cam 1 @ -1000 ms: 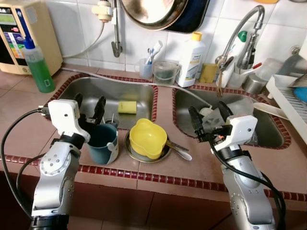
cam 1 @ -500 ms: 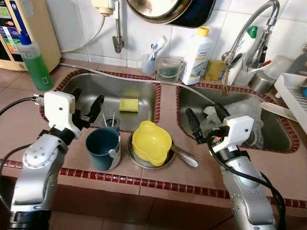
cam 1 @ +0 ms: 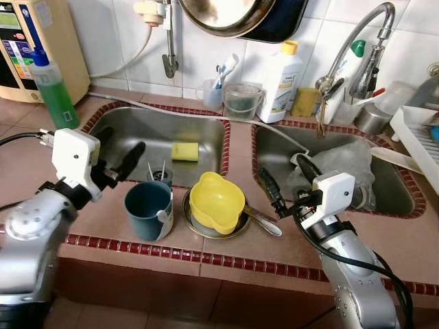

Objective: Kitchen organization

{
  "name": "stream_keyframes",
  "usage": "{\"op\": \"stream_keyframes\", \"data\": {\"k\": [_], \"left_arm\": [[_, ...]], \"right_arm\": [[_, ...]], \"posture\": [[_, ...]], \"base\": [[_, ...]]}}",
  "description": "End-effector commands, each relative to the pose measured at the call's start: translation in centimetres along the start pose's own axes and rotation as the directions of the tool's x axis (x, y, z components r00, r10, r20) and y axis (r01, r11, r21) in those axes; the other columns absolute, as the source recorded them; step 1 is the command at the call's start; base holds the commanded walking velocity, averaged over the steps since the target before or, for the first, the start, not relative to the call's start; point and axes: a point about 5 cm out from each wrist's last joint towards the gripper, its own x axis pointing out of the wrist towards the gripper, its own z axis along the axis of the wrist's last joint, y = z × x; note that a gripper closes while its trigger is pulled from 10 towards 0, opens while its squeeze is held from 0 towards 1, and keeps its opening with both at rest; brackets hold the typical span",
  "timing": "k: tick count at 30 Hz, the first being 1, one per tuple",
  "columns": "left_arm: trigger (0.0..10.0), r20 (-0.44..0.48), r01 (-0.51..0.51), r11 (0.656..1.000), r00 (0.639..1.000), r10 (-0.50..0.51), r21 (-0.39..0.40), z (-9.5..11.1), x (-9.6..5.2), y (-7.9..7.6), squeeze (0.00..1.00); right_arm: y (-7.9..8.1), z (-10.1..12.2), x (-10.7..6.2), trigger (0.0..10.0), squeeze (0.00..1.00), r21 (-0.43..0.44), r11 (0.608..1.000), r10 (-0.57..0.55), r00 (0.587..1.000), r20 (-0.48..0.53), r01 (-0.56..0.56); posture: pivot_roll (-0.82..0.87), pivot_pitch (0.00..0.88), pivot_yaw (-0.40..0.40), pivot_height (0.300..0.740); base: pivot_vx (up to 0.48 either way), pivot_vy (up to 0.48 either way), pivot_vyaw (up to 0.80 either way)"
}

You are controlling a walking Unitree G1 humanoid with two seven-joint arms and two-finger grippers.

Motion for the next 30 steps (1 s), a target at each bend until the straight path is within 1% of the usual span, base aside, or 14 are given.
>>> {"op": "stream_keyframes", "data": {"k": [1,3,4,6,9,11,13,15,16,19,23,24,26,30], "left_arm": [[10.0,0.007,0.06,0.998,0.998,-0.06,0.008,0.7,0.3,-0.5,0.0],[10.0,0.005,0.073,0.997,0.997,-0.074,0.016,0.9,0.3,-0.5,0.0],[10.0,-0.011,0.114,0.993,0.993,-0.113,0.024,1.0,0.4,-0.5,0.0],[10.0,-0.02,0.153,0.987,0.988,-0.152,0.048,1.4,0.6,-0.4,0.0],[10.0,-0.046,0.192,0.979,0.981,-0.189,0.065,1.4,0.8,-0.4,0.0],[10.0,-0.075,0.237,0.967,0.97,-0.231,0.096,1.3,1.1,-0.7,0.0],[10.0,-0.094,0.27,0.958,0.961,-0.262,0.096,1.1,1.2,-0.9,0.0],[10.0,-0.122,0.327,0.938,0.942,-0.314,0.113,1.0,1.7,-1.2,0.0],[10.0,-0.122,0.327,0.938,0.942,-0.314,0.113,1.0,1.7,-1.2,0.0],[10.0,-0.161,0.376,0.917,0.921,-0.354,0.135,0.6,2.2,-1.2,0.0],[10.0,-0.189,0.423,0.892,0.9,-0.393,0.159,0.4,2.8,-1.2,0.0],[10.0,-0.199,0.44,0.882,0.891,-0.407,0.168,0.4,3.0,-1.1,0.0],[10.0,-0.22,0.47,0.86,0.877,-0.428,0.198,0.8,3.5,-0.2,0.0],[10.0,-0.228,0.481,0.849,0.871,-0.435,0.22,1.2,3.5,0.4,0.0]], "right_arm": [[0.1,0.4,-0.2,10.0,0.0,-0.004,1.0,0.031,1.0,0.002,-0.031],[0.2,0.4,-0.3,10.0,0.0,-0.005,0.999,0.045,0.999,-0.005,-0.045],[0.5,0.3,-0.5,10.0,0.0,0.0,0.997,0.078,0.997,-0.016,-0.078],[1.2,0.1,-0.8,10.0,0.0,0.038,0.99,0.136,0.99,-0.032,-0.135],[1.8,-0.2,-1.1,10.0,0.0,0.058,0.985,0.167,0.985,-0.044,-0.164],[2.5,-0.4,-1.3,10.0,0.0,0.066,0.98,0.191,0.98,-0.054,-0.187],[2.8,-0.4,-1.4,10.0,0.0,0.078,0.977,0.203,0.977,-0.056,-0.199],[3.3,-0.3,-1.5,10.0,0.0,0.092,0.973,0.219,0.974,-0.055,-0.213],[3.3,-0.3,-1.5,10.0,0.0,0.092,0.973,0.219,0.974,-0.055,-0.213],[3.7,-0.1,-1.7,10.0,0.0,0.122,0.966,0.236,0.97,-0.056,-0.228],[4.7,0.6,-2.3,10.0,0.0,0.165,0.941,0.306,0.951,-0.044,-0.296],[4.9,0.8,-2.3,10.0,0.0,0.166,0.935,0.323,0.945,-0.043,-0.312],[5.4,1.3,-2.7,10.0,0.0,0.196,0.912,0.375,0.926,-0.039,-0.361],[5.5,1.5,-3.0,10.0,0.0,0.198,0.907,0.388,0.921,-0.045,-0.372]], "posture": [[0.11,0.0,-0.061,0.74],[0.11,0.0,-0.061,0.74],[0.11,0.0,-0.064,0.74],[0.11,0.0,-0.064,0.74],[0.11,0.0,-0.066,0.74],[0.11,0.0,-0.065,0.74],[0.11,0.0,-0.063,0.74],[0.1,0.0,-0.054,0.74],[0.1,0.0,-0.054,0.74],[0.09,0.0,-0.046,0.74],[0.09,0.0,-0.043,0.74],[0.08,0.0,-0.039,0.74],[0.08,0.0,-0.031,0.74],[0.07,0.0,-0.028,0.74]], "base": [[0.0,0.0,0.0],[0.0,0.0,0.0],[0.0,0.0,0.0],[0.0,0.0,0.0],[0.0,0.0,0.0],[0.0,0.0,0.0],[0.0,0.0,0.0],[0.0,0.0,0.0],[0.0,0.0,0.0],[0.0,0.0,0.0],[0.0,0.0,0.0],[0.0,0.0,0.0],[0.0,0.0,0.0],[0.0,0.0,0.0]]}}
